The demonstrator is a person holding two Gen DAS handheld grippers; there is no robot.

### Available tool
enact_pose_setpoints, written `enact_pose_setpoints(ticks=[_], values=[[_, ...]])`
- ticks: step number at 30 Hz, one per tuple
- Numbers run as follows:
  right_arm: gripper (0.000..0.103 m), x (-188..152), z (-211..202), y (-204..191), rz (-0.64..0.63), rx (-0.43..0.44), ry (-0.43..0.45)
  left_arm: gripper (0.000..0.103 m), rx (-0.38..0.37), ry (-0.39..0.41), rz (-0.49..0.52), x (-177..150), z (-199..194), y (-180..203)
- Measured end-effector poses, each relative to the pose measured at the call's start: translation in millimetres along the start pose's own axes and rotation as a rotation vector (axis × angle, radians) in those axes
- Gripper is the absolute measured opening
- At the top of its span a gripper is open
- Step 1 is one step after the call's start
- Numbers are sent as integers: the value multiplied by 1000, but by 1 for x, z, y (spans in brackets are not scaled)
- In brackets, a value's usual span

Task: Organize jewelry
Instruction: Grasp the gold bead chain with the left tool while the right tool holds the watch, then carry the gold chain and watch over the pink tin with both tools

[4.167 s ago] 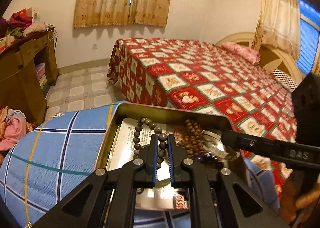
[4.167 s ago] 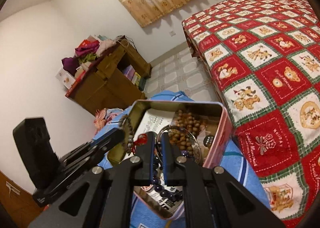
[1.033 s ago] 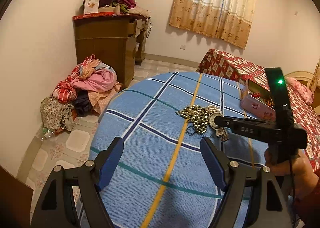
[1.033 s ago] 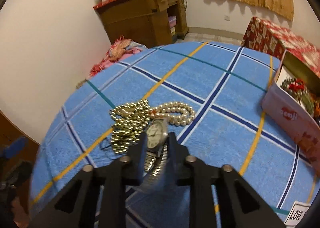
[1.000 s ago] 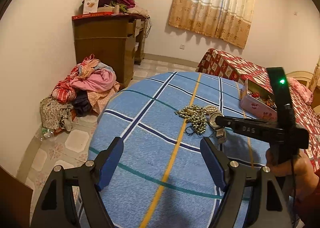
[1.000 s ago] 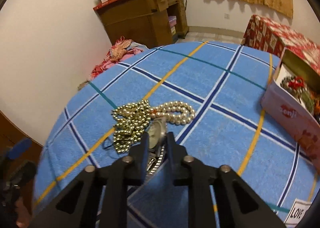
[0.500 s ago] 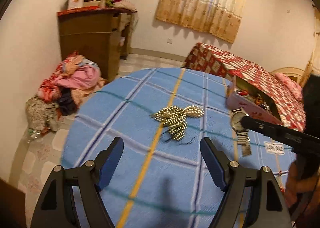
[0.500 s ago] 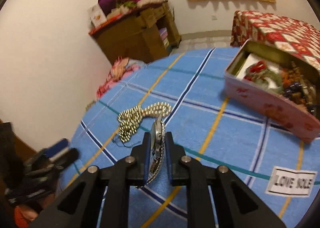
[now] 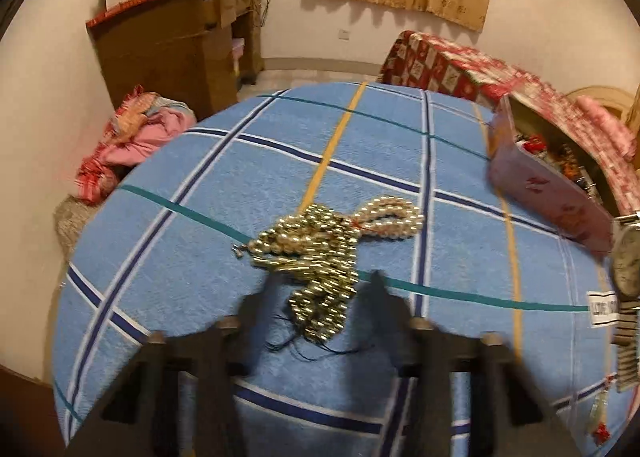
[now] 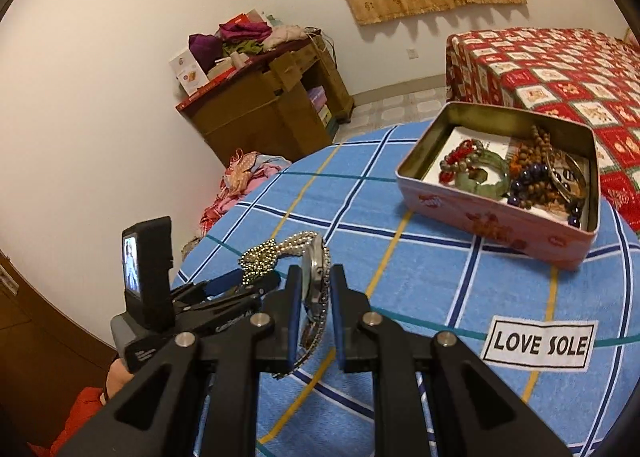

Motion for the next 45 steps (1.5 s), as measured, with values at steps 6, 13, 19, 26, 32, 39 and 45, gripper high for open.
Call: enact_pose_setpoints(ticks=[6, 13, 19, 26, 32, 39, 45], values=[[16, -2, -12, 2, 17, 19, 19, 10, -44, -8, -12, -5, -11, -9], [16, -4, -33, 1, 38, 28, 50, 10, -110, 124, -90, -12, -81, -28], [16, -4, -57, -3, 62, 37, 84, 10, -129, 172, -103, -21, -122, -32], [16, 2, -94, -11, 44, 30, 143, 10, -180, 243, -89, -11, -163, -18], [16, 16, -134, -4, 38, -2, 215, 10, -229, 329, -34, 7, -197, 2], [16, 31, -163, 18, 51, -51, 274, 10, -288, 382, 37, 26, -213, 40], [16, 43, -169, 36, 60, -70, 301, 10, -321, 407, 95, 43, -215, 73]])
Point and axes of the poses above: each gripper's, at about its wrist camera, not at the fingertips, and z roughly the way its jaws point, y to its right, x to its top, the point moved 6 cm from there along z, roughly the way its jaws point, and after that the axes turned 8 degrees about x, right-handed, at the moved point
